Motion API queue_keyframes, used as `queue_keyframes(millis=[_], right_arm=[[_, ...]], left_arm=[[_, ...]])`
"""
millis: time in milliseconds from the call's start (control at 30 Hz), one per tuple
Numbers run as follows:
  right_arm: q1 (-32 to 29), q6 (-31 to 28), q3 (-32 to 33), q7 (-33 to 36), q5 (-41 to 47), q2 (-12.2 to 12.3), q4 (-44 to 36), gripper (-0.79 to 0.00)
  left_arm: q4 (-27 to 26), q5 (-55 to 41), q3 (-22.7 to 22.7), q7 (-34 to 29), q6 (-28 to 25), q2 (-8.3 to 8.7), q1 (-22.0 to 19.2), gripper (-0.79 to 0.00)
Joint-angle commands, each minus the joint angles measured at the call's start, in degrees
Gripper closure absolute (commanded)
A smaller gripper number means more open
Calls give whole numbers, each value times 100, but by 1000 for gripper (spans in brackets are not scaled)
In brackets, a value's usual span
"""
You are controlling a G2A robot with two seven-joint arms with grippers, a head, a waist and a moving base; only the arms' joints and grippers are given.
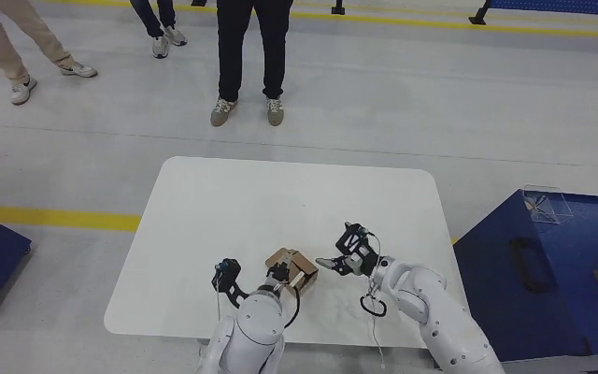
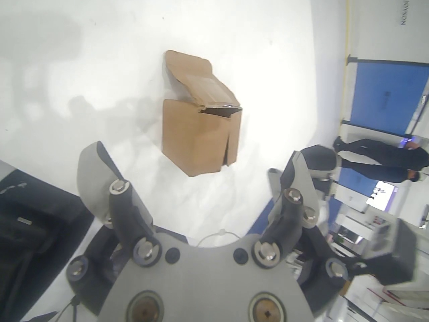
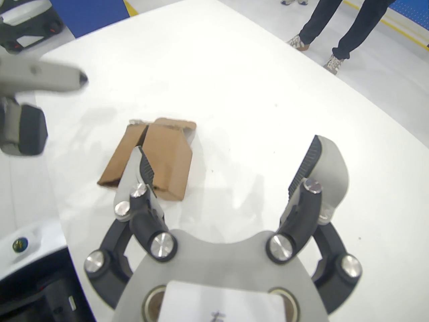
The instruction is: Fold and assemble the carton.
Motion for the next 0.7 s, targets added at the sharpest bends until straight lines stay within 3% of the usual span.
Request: queue_keyframes(millis=[0,100,333,667], right_arm=[[-161,-318,38,136,60,34,-77,-785],[-194,-658,34,451,181,62,-52,-785],[219,266,-637,417,-275,-115,431,-785],[1125,1474,-1342,187,-126,-481,1367,-785]], left_arm=[[-89,-287,-26,117,0,4,10,-785],[-47,-525,11,217,0,15,7,-785],[-16,-634,203,339,0,47,-4,-785],[-50,-802,190,376,0,71,83,-785]])
